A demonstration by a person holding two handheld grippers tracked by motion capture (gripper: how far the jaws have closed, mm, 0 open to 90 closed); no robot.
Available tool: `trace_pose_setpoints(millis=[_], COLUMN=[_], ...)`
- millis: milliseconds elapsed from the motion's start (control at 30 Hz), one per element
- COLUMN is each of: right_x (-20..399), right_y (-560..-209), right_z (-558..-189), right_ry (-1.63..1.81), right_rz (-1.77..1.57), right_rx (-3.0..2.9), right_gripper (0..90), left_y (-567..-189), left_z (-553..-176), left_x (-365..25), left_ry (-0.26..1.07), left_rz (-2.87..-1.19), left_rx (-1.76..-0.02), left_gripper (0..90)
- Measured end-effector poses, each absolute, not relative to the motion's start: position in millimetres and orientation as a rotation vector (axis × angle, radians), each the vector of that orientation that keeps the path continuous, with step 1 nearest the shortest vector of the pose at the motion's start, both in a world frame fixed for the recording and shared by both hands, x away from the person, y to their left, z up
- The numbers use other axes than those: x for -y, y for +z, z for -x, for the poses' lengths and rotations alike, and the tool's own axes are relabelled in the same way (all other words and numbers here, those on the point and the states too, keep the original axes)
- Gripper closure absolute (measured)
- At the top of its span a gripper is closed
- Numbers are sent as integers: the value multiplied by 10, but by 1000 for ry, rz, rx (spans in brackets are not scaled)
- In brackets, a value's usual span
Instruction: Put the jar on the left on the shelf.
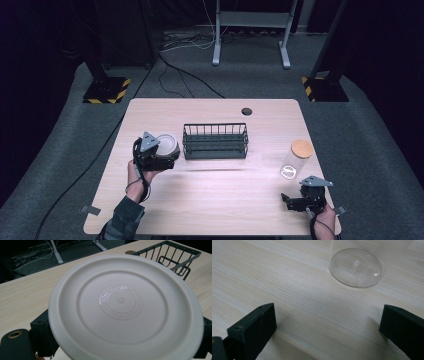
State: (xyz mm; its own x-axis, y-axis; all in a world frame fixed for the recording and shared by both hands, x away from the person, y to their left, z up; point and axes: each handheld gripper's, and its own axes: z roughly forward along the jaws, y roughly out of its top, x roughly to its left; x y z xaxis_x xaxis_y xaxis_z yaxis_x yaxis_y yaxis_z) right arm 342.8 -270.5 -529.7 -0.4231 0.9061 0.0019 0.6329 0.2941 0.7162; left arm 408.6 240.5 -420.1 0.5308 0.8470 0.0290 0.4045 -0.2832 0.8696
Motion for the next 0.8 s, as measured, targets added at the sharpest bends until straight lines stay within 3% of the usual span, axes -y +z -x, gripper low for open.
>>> trace_pose_setpoints(millis=[800], right_x=[2706], right_y=[-5297], right_z=[-3428], right_ry=[914], right_rz=[-1384], right_rx=[-2159], right_gripper=[0], left_y=[-4037], left_z=[-4231], left_x=[-2250], left_ry=[630], left_rz=[-1895], left_rx=[-998], left_gripper=[98])
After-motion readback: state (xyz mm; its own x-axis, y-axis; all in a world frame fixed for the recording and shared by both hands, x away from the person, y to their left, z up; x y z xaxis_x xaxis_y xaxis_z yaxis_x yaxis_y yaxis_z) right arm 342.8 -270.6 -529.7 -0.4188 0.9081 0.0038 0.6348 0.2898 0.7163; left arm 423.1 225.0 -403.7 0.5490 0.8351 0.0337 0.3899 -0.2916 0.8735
